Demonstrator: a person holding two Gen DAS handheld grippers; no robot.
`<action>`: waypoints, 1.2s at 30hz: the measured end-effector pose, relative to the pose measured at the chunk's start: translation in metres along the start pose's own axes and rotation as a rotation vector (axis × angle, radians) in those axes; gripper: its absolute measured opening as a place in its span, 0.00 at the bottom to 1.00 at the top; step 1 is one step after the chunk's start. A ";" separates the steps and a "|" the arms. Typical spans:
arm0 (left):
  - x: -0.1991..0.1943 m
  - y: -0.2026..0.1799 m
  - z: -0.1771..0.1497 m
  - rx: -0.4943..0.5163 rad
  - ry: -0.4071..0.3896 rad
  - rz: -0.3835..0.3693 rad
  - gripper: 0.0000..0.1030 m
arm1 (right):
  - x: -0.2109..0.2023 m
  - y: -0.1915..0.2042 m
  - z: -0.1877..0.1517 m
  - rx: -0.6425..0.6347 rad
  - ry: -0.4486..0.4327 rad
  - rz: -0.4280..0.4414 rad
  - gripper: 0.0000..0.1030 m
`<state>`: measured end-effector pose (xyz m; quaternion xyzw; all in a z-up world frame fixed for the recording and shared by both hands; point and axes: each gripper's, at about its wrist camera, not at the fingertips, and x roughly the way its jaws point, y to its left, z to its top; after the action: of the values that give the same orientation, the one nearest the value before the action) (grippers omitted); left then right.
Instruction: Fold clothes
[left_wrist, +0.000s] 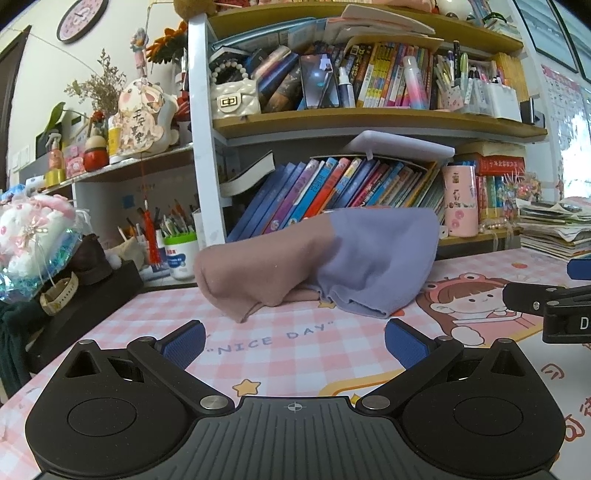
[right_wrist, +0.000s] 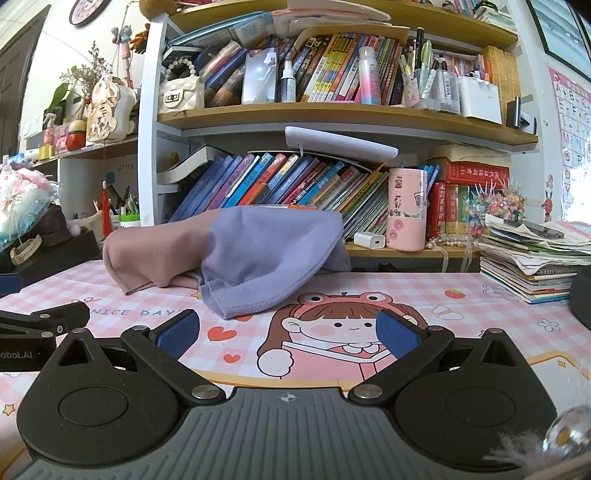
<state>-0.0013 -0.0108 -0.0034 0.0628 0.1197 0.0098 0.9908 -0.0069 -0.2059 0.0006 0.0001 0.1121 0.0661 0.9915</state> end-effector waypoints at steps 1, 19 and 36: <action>0.000 0.000 0.000 0.002 -0.002 0.000 1.00 | 0.000 0.000 0.000 -0.001 0.000 -0.001 1.00; 0.001 0.004 -0.001 -0.022 0.006 0.016 1.00 | 0.000 0.001 0.000 -0.007 -0.002 -0.003 1.00; -0.001 0.000 0.000 -0.008 -0.005 0.032 1.00 | -0.001 0.001 -0.001 -0.010 -0.006 -0.006 1.00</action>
<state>-0.0019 -0.0111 -0.0035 0.0609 0.1163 0.0263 0.9910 -0.0080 -0.2047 0.0002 -0.0051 0.1089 0.0635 0.9920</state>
